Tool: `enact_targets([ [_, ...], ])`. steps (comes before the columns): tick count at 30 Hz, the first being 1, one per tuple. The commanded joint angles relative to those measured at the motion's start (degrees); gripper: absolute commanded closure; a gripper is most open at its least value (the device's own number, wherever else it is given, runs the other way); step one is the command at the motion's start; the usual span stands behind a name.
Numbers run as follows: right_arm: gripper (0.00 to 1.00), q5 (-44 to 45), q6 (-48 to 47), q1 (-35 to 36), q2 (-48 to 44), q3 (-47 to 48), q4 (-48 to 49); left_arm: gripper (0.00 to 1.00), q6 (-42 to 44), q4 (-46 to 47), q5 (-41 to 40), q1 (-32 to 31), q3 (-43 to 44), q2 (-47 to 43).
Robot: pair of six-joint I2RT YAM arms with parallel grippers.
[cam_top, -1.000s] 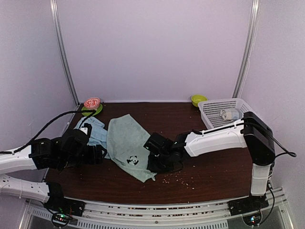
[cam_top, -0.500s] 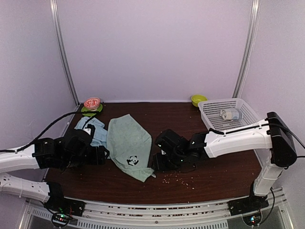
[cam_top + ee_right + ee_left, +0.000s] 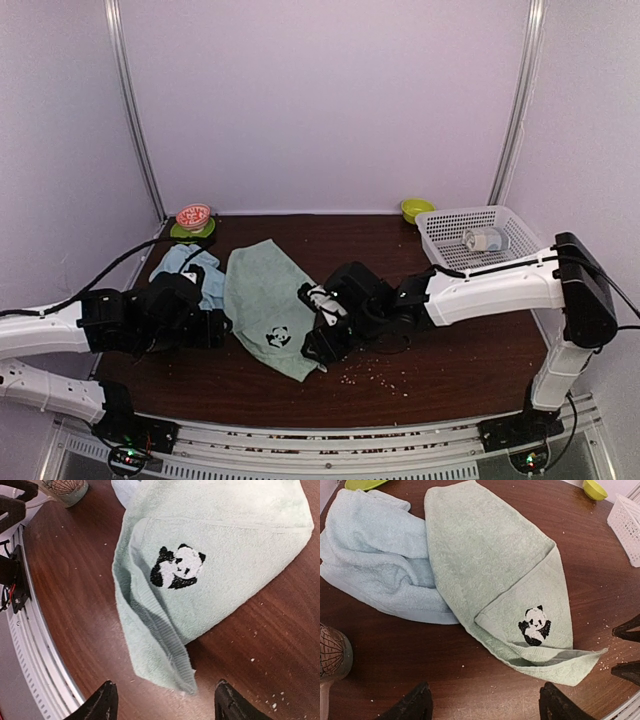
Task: Roll the towels
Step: Pick up the towel from the center of the board.
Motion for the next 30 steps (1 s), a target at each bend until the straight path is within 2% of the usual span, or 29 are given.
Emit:
enact_targets([
  [1, 0.37, -3.5, -7.4, -2.1, 2.7, 2.0, -1.2, 0.25, -1.1, 1.0, -0.8, 0.3, 1.3, 0.4],
  [8, 0.46, -7.0, -8.4, -2.0, 6.3, 4.0, -2.3, 0.25, -1.2, 1.2, -0.7, 0.3, 1.8, 2.2],
  [12, 0.56, -8.8, -7.3, -2.1, 6.2, 3.1, -1.0, 0.25, -1.0, 1.2, -0.8, 0.3, 1.8, 2.2],
  [16, 0.76, -9.2, -7.2, -1.8, 6.0, 2.7, -1.1, 0.25, -0.9, 1.3, -1.0, 0.3, 1.7, 2.5],
  [18, 0.94, -8.5, -6.9, -1.7, 5.1, 2.3, -1.0, 0.25, -1.0, 1.2, -1.1, 0.3, 1.9, 2.6],
  [19, 1.0, -7.8, -6.7, -1.7, 4.4, 1.9, -0.9, 0.25, -1.0, 1.2, -1.2, 0.3, 1.9, 2.6],
  [23, 1.0, -4.4, -7.0, -1.7, -1.8, -1.2, -2.3, 0.25, -1.1, 0.2, -1.9, 0.3, 2.3, 2.1],
  [30, 1.0, 0.8, -8.1, -1.4, -19.3, -11.5, -8.7, 0.25, 1.9, 0.6, -2.4, 2.4, 5.1, 3.6],
])
